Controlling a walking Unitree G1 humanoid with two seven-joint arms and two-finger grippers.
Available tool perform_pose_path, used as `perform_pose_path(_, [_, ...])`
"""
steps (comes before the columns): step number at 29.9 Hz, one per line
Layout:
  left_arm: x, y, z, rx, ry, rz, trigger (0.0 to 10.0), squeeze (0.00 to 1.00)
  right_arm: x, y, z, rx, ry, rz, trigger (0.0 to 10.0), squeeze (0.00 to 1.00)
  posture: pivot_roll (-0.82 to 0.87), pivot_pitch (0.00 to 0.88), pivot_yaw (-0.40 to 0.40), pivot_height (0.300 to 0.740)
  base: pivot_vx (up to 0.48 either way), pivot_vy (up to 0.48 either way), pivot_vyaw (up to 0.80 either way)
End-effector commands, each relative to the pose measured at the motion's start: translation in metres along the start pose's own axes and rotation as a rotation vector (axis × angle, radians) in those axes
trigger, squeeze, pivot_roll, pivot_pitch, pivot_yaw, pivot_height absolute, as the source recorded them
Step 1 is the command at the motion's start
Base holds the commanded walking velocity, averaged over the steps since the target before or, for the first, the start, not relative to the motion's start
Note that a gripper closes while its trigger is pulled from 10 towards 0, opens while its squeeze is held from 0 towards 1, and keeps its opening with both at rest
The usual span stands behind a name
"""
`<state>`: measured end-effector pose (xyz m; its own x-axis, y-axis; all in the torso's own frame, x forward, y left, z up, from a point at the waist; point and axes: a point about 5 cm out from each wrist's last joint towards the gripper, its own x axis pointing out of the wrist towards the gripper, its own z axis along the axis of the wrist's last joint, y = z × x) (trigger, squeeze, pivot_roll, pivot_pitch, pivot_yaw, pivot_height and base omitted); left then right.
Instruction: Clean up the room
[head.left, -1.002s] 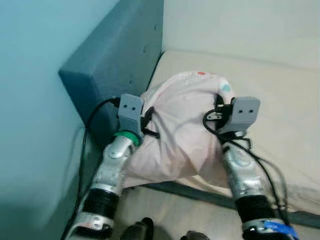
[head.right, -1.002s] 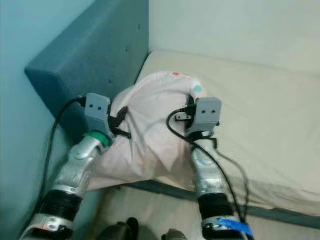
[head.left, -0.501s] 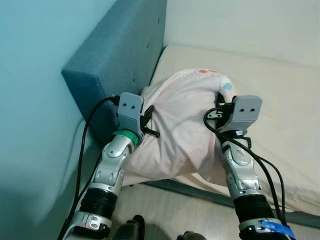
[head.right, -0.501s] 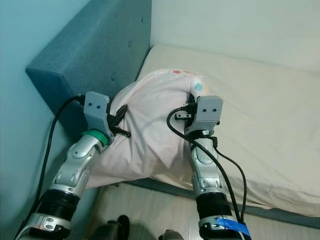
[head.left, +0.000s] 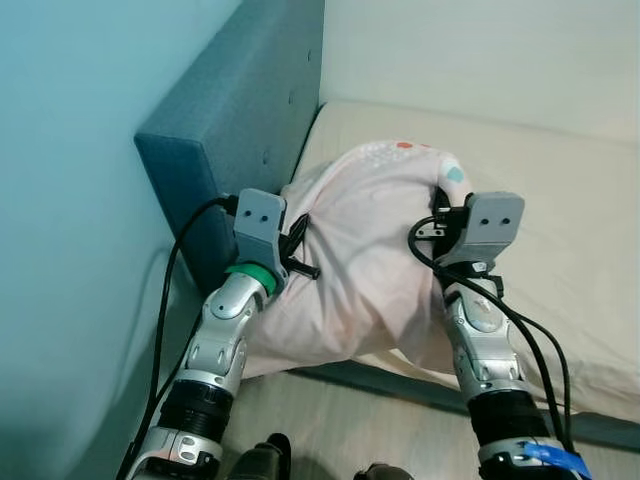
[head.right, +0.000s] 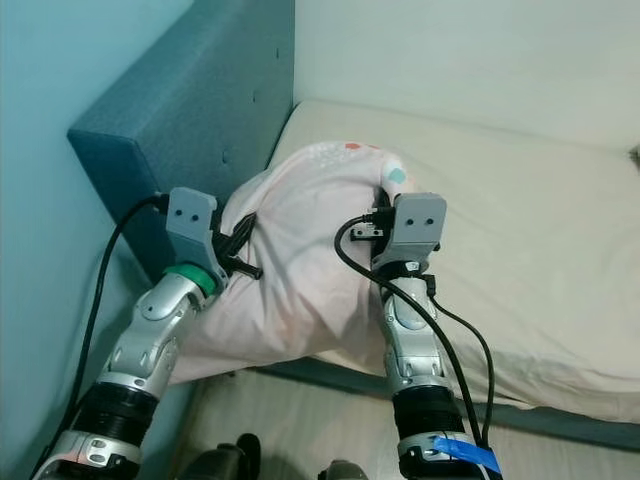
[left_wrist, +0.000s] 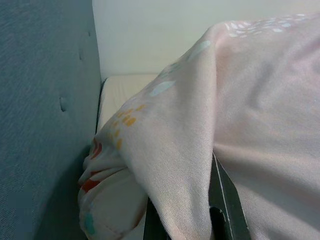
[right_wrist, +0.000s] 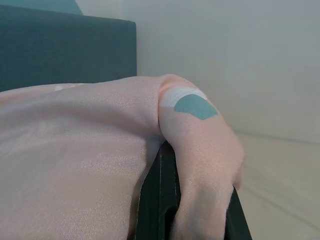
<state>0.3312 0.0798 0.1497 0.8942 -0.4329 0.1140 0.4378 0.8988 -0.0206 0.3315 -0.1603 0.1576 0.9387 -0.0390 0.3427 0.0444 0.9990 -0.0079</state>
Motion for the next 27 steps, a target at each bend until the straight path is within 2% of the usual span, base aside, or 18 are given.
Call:
perform_pose_path(1, [0.0019,-0.0094,0.0099,-0.001,-0.059,-0.049,10.0,0.00,0.0015,-0.0012,0.0078,0.006,-0.043,-0.009,10.0,0.00,0.02,0.030,0.037,0.740,0.356,0.000,0.00])
perform_pose_path(27, [0.0001,-0.0099,0.0106,-0.024,-0.066,-0.053,10.0,0.00,0.0018,0.0005,0.0079,0.010,-0.040,0.003,10.0,0.00,0.03,0.050,0.022,0.740,0.357,0.000,0.00])
